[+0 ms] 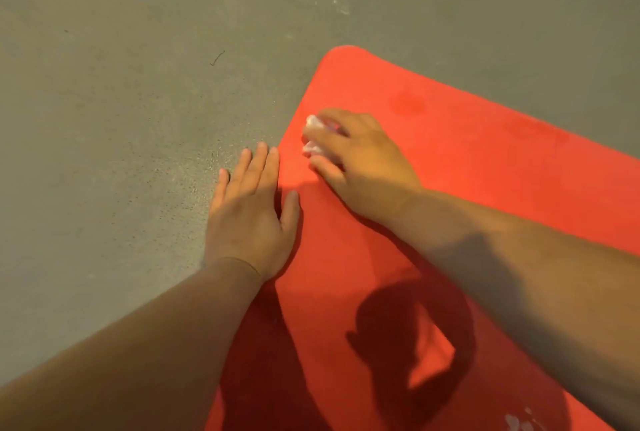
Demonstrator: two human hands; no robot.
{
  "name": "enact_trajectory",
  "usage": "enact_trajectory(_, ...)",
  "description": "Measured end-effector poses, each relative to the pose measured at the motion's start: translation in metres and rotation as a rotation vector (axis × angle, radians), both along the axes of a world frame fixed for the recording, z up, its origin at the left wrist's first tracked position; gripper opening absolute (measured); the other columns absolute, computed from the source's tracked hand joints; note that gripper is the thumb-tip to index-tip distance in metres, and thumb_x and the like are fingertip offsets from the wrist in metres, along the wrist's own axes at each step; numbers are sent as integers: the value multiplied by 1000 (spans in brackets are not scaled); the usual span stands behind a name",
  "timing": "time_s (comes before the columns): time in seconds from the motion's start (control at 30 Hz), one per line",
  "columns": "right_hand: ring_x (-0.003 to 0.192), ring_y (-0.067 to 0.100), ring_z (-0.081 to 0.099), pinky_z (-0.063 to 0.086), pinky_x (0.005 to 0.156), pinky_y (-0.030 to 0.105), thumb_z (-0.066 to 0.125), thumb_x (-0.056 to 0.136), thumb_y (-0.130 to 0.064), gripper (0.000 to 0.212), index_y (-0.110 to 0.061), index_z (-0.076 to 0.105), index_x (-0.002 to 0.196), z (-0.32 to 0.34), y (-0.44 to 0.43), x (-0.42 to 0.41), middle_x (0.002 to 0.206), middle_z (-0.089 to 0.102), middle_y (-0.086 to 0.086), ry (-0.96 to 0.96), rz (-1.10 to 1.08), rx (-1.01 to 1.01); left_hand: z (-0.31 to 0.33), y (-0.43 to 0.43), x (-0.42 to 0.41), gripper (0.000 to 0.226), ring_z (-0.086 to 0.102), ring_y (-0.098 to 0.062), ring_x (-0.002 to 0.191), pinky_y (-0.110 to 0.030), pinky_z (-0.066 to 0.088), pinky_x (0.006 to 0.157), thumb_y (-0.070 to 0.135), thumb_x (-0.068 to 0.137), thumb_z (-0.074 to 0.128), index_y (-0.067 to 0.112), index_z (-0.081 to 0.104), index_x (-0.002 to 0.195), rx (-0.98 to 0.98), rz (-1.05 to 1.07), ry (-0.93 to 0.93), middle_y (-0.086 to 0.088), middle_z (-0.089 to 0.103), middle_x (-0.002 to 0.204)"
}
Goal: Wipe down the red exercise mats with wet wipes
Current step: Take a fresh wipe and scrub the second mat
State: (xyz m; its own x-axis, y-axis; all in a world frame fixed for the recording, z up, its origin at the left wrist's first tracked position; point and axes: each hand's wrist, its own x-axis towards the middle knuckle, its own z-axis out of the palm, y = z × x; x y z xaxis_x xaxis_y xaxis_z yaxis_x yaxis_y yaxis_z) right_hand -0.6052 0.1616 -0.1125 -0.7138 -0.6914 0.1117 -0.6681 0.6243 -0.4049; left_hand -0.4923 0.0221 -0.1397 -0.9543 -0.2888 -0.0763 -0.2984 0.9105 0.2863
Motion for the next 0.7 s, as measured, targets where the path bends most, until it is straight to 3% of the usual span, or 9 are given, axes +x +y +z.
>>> enact_trajectory(0.07,106,32,52,38,94,37,55,94,-24,25,-9,70,107,-3,-13,-10,121,59,9,2,145,88,2,0,-1,66,13,-16,147,-39,6,119,46,91,27,18,25,151,2,11,-6,0,21,158)
enact_trajectory(0.17,108,28,50,38,93,36,50,96,-24,26,-9,68,107,-4,-8,-39,118,60,8,18,211,180,2,1,0,67,14,-16,147,-39,7,119,48,90,25,18,26,150,-6,18,-6,1,23,158)
enact_trajectory(0.33,108,29,54,34,91,31,50,89,-9,25,-11,67,107,-5,-9,-110,113,63,13,-13,-423,79,5,2,-1,65,18,-16,146,-38,9,119,45,89,29,18,32,148,6,36,33,1,28,156)
enact_trajectory(0.43,105,27,57,34,88,26,54,86,-7,22,-8,71,101,-6,-35,-67,108,67,11,-127,-126,12,6,2,-1,64,21,-17,145,-39,12,118,43,89,30,17,35,147,5,42,39,1,30,155)
enact_trajectory(0.5,101,28,55,39,89,32,57,88,-12,17,-8,70,98,-4,-32,-31,103,65,9,-95,132,-26,7,3,-2,64,22,-17,145,-40,12,118,42,89,30,16,36,146,2,45,42,0,31,154)
enact_trajectory(0.57,101,28,53,42,88,37,56,91,-16,18,-8,70,98,-1,-24,-37,102,64,9,-81,256,20,8,3,-2,64,22,-18,144,-40,13,118,42,89,30,15,37,146,2,44,41,-1,32,154)
enact_trajectory(0.63,103,29,55,40,88,37,52,92,-16,21,-7,70,99,-3,-27,-72,104,64,13,-46,214,72,7,2,-2,63,22,-18,144,-40,13,118,41,89,31,15,37,146,2,45,46,0,32,154)
enact_trajectory(0.7,106,30,54,37,88,34,49,93,-16,24,-10,70,103,-5,-36,-113,110,62,13,2,-39,92,6,2,-2,63,22,-17,145,-41,14,119,41,89,32,16,37,146,6,45,47,1,32,154)
